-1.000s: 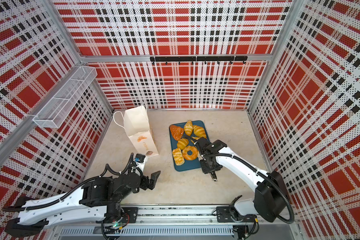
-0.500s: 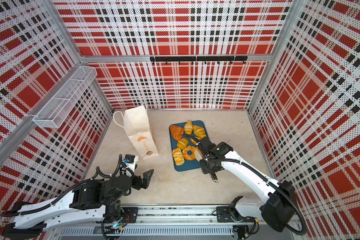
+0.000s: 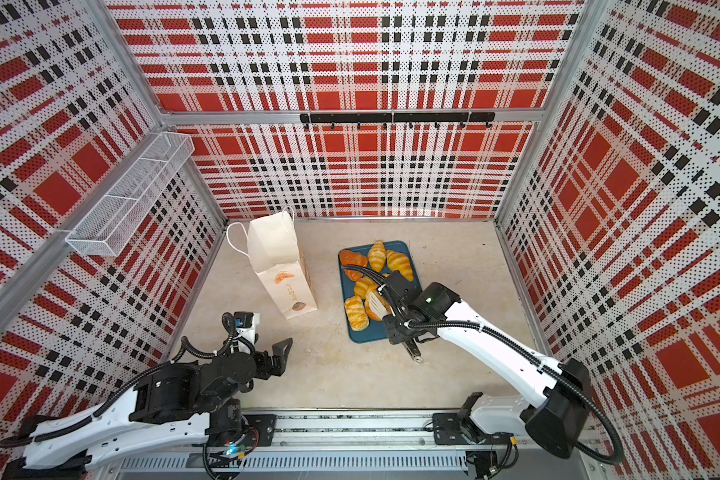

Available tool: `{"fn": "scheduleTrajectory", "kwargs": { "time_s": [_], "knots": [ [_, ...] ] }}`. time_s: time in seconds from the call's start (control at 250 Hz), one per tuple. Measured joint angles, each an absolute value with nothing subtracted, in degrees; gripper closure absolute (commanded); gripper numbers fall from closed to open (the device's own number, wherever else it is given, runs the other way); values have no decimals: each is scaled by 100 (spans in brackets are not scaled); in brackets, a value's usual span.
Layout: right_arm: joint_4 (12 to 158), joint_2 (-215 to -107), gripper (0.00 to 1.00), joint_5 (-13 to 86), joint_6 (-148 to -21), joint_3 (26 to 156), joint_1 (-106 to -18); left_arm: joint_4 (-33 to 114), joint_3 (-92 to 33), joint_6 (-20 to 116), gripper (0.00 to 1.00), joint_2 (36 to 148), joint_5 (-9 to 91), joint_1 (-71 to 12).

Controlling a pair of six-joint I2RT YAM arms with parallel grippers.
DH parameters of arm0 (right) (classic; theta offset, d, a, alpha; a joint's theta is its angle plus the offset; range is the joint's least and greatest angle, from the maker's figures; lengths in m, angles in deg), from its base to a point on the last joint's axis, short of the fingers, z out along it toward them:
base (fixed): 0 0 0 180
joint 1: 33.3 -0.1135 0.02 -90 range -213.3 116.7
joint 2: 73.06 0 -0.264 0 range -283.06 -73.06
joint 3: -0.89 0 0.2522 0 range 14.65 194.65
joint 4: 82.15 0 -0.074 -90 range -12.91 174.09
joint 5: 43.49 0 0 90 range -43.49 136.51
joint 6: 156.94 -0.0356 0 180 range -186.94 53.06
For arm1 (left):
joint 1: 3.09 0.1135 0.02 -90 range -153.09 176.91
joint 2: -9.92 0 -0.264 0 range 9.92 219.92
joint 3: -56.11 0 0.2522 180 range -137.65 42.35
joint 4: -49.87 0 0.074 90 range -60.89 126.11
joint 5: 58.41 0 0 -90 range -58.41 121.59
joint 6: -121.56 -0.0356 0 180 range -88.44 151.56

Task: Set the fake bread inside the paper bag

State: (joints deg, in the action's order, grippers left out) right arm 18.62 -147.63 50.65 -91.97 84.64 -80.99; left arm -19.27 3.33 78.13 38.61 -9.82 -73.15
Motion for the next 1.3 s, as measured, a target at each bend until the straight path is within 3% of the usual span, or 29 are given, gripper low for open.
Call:
{"fn": "scheduleTrajectory", "kwargs": {
  "time_s": [0.616,1.301],
  "knots": [
    [2393,-15630,58,4932,-9315,9726,-8791,-1977,573,7865,1,3616,-656,-6801],
    [2612,-15858,60,4740,-9016,10685,-8892,-1951,643,7868,1,3804,-352,-6403]
  ]
}}
